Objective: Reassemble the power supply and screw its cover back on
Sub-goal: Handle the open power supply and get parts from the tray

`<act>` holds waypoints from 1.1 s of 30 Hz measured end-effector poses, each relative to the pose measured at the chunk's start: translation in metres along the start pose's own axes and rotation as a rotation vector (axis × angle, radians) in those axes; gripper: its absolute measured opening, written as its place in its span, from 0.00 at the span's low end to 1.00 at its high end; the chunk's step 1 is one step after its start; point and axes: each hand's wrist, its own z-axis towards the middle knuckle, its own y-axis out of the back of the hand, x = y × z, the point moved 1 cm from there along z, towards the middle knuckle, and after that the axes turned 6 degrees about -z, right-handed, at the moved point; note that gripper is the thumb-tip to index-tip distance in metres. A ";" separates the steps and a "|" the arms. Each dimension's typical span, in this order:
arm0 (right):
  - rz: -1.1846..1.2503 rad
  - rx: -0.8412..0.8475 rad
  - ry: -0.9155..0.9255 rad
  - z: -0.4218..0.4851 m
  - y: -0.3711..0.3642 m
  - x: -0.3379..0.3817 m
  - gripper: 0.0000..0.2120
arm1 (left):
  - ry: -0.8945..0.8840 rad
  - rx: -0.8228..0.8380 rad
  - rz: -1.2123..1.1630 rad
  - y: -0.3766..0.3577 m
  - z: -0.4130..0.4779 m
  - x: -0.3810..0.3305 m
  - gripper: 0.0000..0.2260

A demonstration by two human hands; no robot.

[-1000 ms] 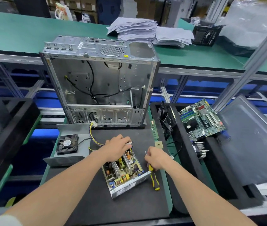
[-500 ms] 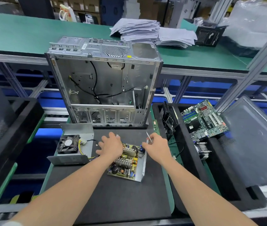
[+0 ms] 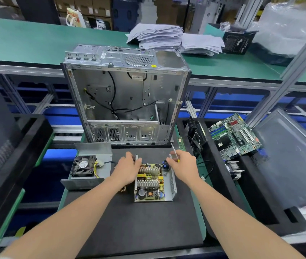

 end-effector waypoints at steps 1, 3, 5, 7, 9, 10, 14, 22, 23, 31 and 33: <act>0.024 0.009 -0.020 0.000 0.000 -0.003 0.11 | 0.000 -0.027 -0.011 -0.001 -0.003 -0.001 0.17; 0.078 0.027 -0.078 -0.002 0.000 -0.009 0.15 | -0.048 -0.121 0.092 -0.004 -0.006 -0.003 0.18; 0.111 0.049 -0.144 -0.006 -0.001 -0.016 0.19 | -0.178 -0.220 0.208 -0.009 -0.008 -0.007 0.17; 0.108 0.067 -0.199 -0.012 -0.003 -0.025 0.18 | -0.323 -0.239 0.201 -0.016 -0.009 -0.015 0.15; 0.120 0.073 -0.252 -0.019 -0.006 -0.038 0.13 | -0.428 -0.212 0.158 -0.025 -0.011 -0.023 0.12; 0.125 0.070 -0.272 -0.022 -0.007 -0.043 0.11 | -0.475 -0.198 0.142 -0.030 -0.012 -0.028 0.12; 0.172 0.048 -0.348 -0.027 -0.008 -0.060 0.04 | -0.577 -0.147 0.112 -0.047 -0.015 -0.044 0.11; 0.202 0.202 -0.221 -0.026 -0.015 -0.080 0.15 | -0.578 -0.150 0.165 -0.074 -0.013 -0.069 0.09; 0.177 0.223 -0.188 -0.023 -0.013 -0.084 0.15 | -0.587 -0.150 0.180 -0.078 -0.013 -0.075 0.09; 0.131 0.251 -0.014 0.007 0.030 -0.147 0.06 | -0.615 -0.028 0.207 -0.135 -0.019 -0.127 0.10; 0.117 0.146 -0.113 0.018 0.045 -0.178 0.08 | -0.583 0.023 0.189 -0.151 -0.019 -0.133 0.11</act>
